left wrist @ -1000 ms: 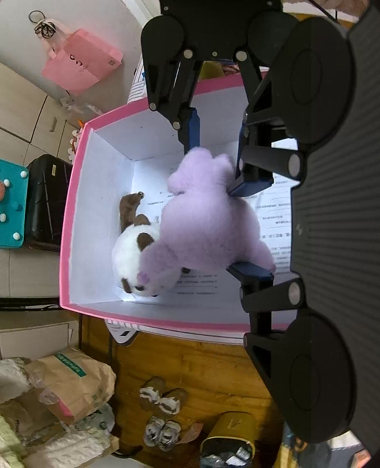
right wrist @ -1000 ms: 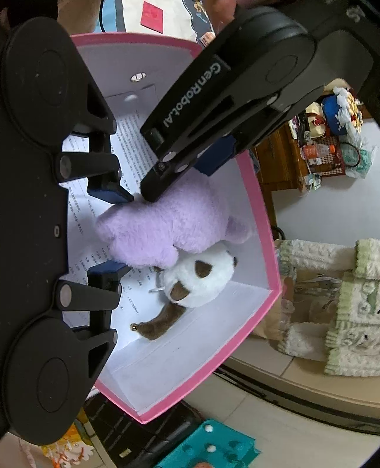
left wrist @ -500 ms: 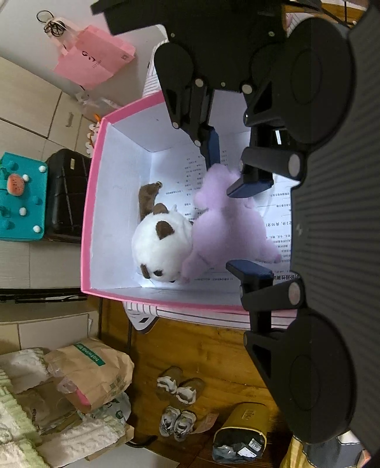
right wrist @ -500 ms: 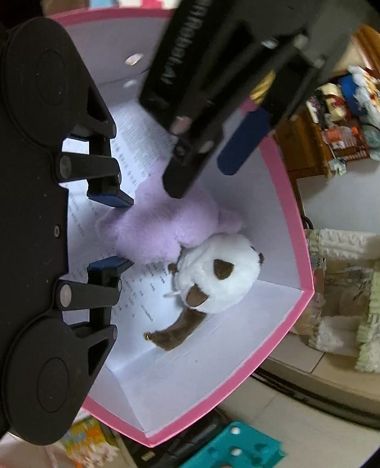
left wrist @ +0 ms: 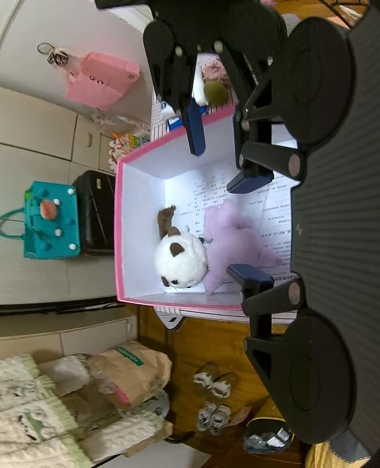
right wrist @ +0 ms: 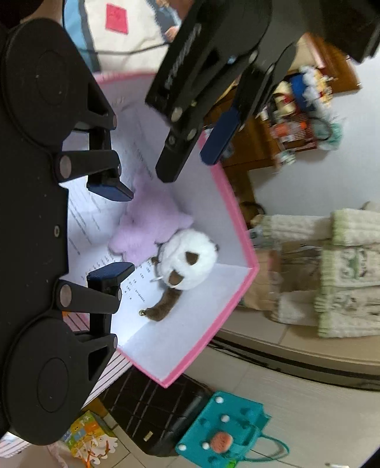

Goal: Organize soft objects
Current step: 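Open the left tool to drop the bear beside the white plush, then withdraw the left tool back toward the remaining toys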

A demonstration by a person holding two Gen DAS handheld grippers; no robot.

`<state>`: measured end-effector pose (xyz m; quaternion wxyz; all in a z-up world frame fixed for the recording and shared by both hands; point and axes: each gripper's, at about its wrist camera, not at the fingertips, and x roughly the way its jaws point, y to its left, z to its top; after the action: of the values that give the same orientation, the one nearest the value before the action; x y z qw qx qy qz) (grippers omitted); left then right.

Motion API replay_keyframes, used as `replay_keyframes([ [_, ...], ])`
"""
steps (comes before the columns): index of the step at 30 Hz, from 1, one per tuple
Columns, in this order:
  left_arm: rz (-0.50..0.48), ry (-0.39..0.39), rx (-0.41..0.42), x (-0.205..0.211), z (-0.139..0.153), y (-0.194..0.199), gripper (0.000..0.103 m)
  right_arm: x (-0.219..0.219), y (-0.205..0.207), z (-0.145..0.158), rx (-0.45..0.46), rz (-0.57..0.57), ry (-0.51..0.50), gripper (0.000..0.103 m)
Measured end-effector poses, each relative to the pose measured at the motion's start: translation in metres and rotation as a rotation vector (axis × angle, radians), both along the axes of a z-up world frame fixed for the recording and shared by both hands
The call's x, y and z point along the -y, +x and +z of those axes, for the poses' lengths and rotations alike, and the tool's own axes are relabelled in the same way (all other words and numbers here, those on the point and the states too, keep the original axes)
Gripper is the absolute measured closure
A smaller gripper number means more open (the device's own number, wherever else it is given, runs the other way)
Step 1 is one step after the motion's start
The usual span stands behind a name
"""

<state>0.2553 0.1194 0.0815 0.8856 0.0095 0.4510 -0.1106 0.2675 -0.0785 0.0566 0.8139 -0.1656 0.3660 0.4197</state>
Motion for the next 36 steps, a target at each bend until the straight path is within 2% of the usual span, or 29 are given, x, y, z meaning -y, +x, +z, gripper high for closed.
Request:
replay_keyframes([
  [10, -0.057, 0.036, 0.106, 0.022, 0.05, -0.063, 0.042, 0.039, -0.067, 0.052, 0.095, -0.005, 0.105, 0.049],
  [17, -0.097, 0.066, 0.156, 0.046, 0.074, -0.105, 0.037, 0.065, -0.102, 0.07, 0.157, -0.025, 0.119, 0.045],
  [25, -0.18, 0.061, 0.171, 0.082, 0.075, -0.135, 0.035, 0.11, -0.137, 0.074, 0.222, -0.063, 0.133, 0.042],
  [32, -0.253, 0.012, 0.225, 0.115, 0.071, -0.152, 0.031, 0.155, -0.153, 0.067, 0.226, -0.14, 0.145, 0.039],
  [36, -0.275, 0.01, 0.272, 0.136, 0.06, -0.16, 0.029, 0.181, -0.158, 0.054, 0.212, -0.192, 0.16, 0.039],
])
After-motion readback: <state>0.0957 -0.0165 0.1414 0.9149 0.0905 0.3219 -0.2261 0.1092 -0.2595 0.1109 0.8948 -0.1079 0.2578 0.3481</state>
